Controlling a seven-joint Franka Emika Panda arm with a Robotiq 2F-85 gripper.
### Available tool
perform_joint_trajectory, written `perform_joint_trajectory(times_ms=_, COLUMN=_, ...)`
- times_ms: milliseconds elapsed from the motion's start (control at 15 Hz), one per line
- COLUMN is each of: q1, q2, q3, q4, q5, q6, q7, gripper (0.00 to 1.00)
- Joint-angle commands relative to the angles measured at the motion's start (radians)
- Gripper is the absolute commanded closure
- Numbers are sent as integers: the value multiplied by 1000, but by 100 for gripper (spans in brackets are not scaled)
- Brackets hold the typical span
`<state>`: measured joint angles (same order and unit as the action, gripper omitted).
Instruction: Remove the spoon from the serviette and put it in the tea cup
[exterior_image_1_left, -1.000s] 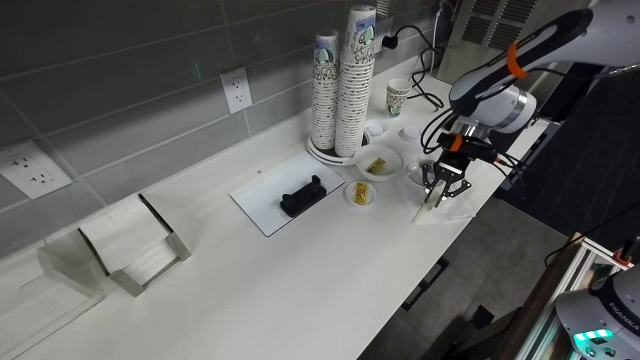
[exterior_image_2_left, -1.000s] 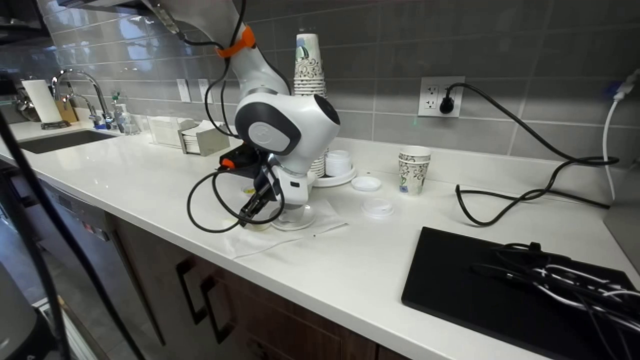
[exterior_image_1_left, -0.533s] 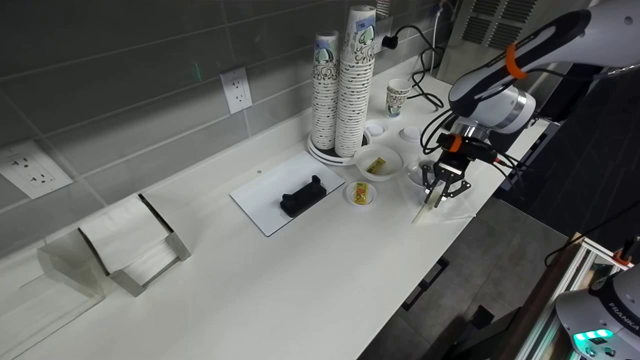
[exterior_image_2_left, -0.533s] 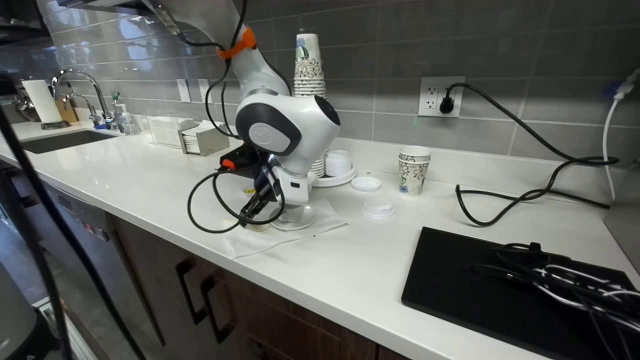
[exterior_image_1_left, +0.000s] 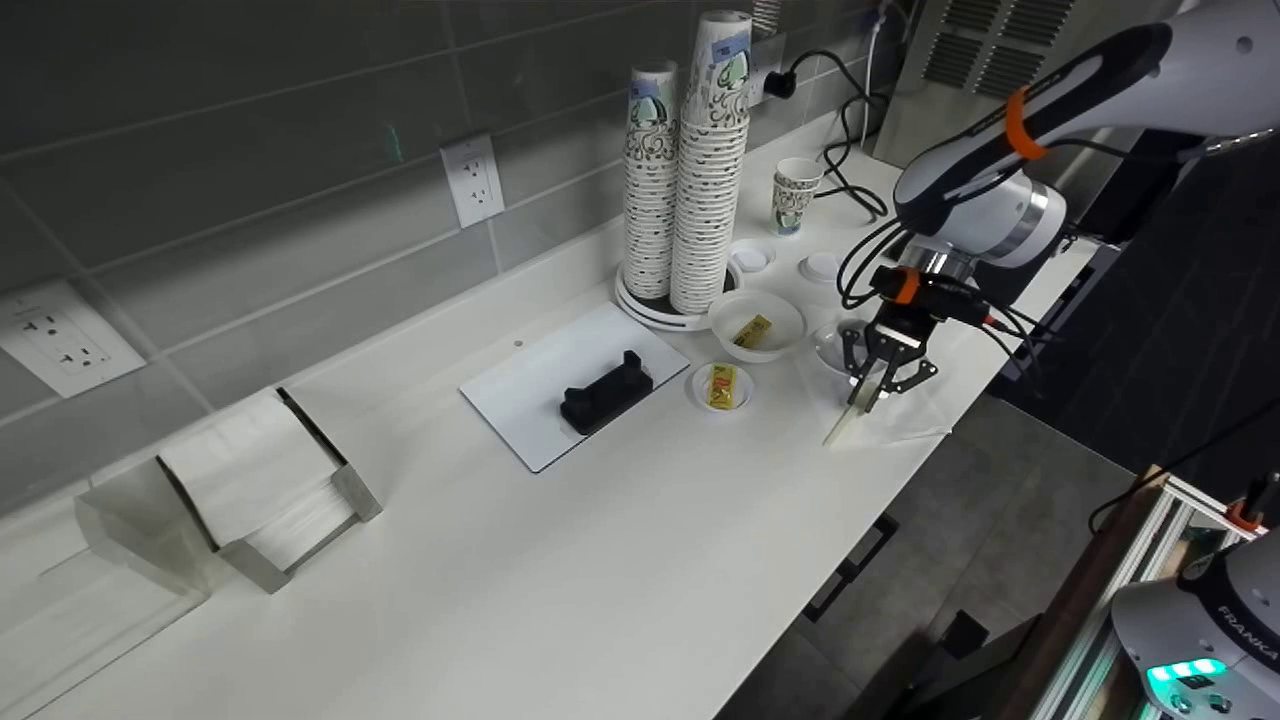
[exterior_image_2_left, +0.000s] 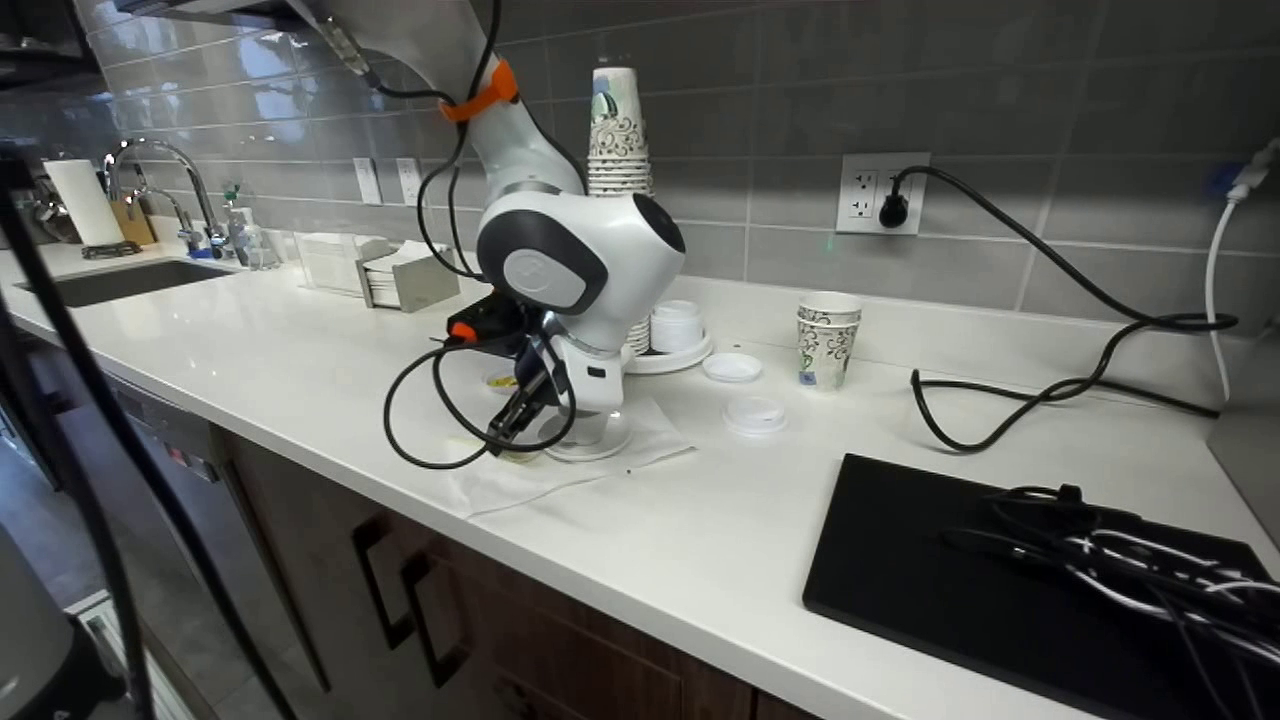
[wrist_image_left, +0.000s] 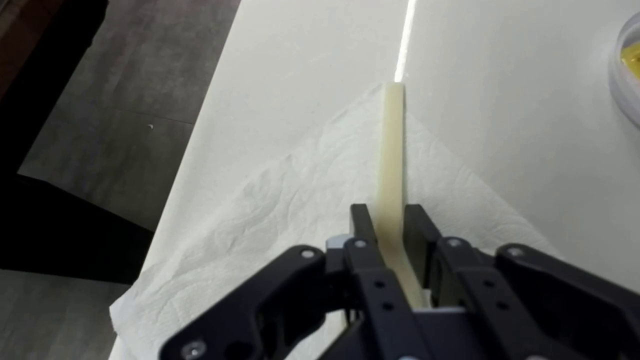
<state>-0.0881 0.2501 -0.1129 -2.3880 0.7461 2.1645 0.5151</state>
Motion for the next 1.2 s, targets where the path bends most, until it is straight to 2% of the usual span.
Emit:
perform_joint_trajectory(times_ms=0, q1=3, q2=28, q3=-1, q4=24, q5=21, q6=6, q7=8, gripper=72)
perform_joint_trajectory(times_ms=133, q1=4, q2=34, q3=0, q4=28, q5=21, q6=7, q7=9, gripper=75)
perform_joint_trajectory(times_ms=200, q1=6, q2=34, q3=1, q4=28, q5=20, q6=8, q7=10, gripper=84)
perform_joint_trajectory(times_ms=400, q1=12, q2=19, q3=4, q4=21, q5=18, q6=13, q7=15, gripper=96)
perform_joint_trajectory(times_ms=467, q1=14, q2=13, q3=4, q4=18, q5=19, q6=12, q7=14, gripper=92)
perform_joint_trajectory(times_ms=600, q1=19, q2=0, q3=8, q4=9, q5=18, q6=15, q7=17, gripper=91)
perform_joint_trajectory(times_ms=1133, q1=25, q2=-83, q3=25, q4=-29, q5=41, q6=0, q7=-8, gripper=93)
